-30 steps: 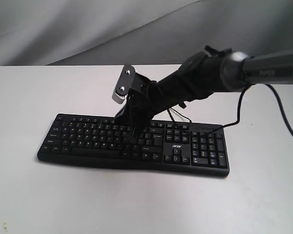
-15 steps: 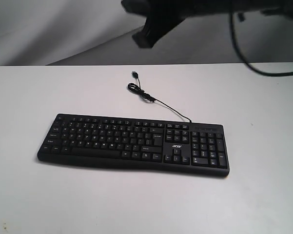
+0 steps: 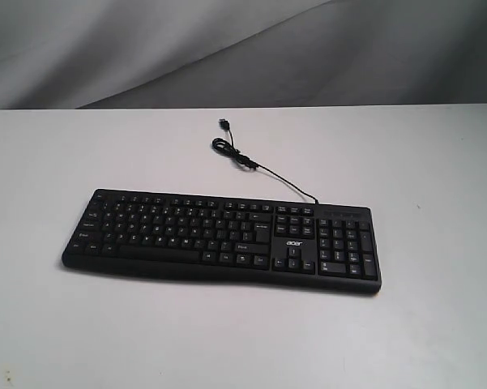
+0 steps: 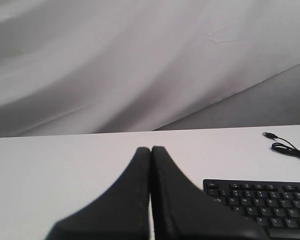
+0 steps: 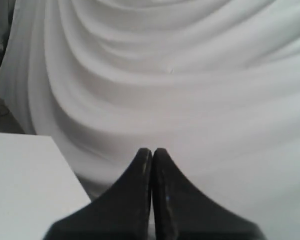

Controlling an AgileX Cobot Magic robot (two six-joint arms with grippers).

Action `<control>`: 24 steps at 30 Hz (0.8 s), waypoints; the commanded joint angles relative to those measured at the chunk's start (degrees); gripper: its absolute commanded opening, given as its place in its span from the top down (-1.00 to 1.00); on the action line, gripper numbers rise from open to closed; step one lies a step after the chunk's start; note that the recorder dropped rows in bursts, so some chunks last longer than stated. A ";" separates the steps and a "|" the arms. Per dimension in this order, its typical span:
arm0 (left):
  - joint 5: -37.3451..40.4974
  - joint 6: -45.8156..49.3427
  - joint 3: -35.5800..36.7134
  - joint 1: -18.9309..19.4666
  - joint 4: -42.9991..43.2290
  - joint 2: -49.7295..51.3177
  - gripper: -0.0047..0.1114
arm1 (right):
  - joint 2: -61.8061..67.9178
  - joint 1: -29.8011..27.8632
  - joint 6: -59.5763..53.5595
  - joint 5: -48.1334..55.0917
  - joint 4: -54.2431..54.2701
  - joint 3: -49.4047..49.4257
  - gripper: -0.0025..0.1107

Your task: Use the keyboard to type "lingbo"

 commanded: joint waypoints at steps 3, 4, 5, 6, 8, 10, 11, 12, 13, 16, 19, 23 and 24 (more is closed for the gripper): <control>-0.56 -0.12 0.28 -0.38 0.01 -0.28 0.91 | -10.23 -0.46 5.65 -1.66 -1.52 0.37 0.96; -0.56 -0.12 0.28 -0.38 0.01 -0.28 0.91 | -11.56 -0.46 8.88 -1.66 -4.20 0.37 0.96; -0.56 -0.12 0.28 -0.38 0.01 -0.28 0.91 | -13.01 -0.46 14.10 -1.56 -8.39 0.47 0.96; -0.56 -0.12 0.28 -0.38 0.01 -0.28 0.91 | -14.46 -0.46 20.19 -1.36 -13.32 0.47 0.96; -0.56 -0.12 0.28 -0.38 0.01 -0.28 0.91 | -16.92 -0.46 33.02 0.68 -25.39 0.73 0.96; -0.56 -0.12 0.28 -0.38 0.01 -0.28 0.91 | -19.04 -0.46 46.80 2.17 -36.52 1.55 0.96; -0.56 -0.12 0.28 -0.38 0.01 -0.28 0.91 | -19.94 -0.46 52.44 3.33 -42.16 2.27 0.96; -0.56 -0.12 0.28 -0.38 0.01 -0.28 0.91 | -21.02 -0.59 57.30 3.85 -47.38 3.46 0.96; -0.56 -0.12 0.28 -0.38 0.01 -0.28 0.91 | -22.05 -1.17 60.28 3.99 -50.60 4.74 0.96; -0.56 -0.12 0.28 -0.38 0.01 -0.28 0.91 | -27.13 -6.72 64.98 3.21 -54.35 11.79 0.96; -0.56 -0.12 0.28 -0.38 0.01 -0.28 0.91 | -33.27 -14.65 65.24 -0.35 -54.34 20.23 0.96; -0.56 -0.12 0.28 -0.38 0.01 -0.28 0.91 | -47.15 -26.80 65.82 -2.27 -54.34 36.36 0.96; -0.56 -0.12 0.28 -0.38 0.01 -0.28 0.91 | -50.97 -29.87 67.82 -2.43 -54.34 40.32 0.96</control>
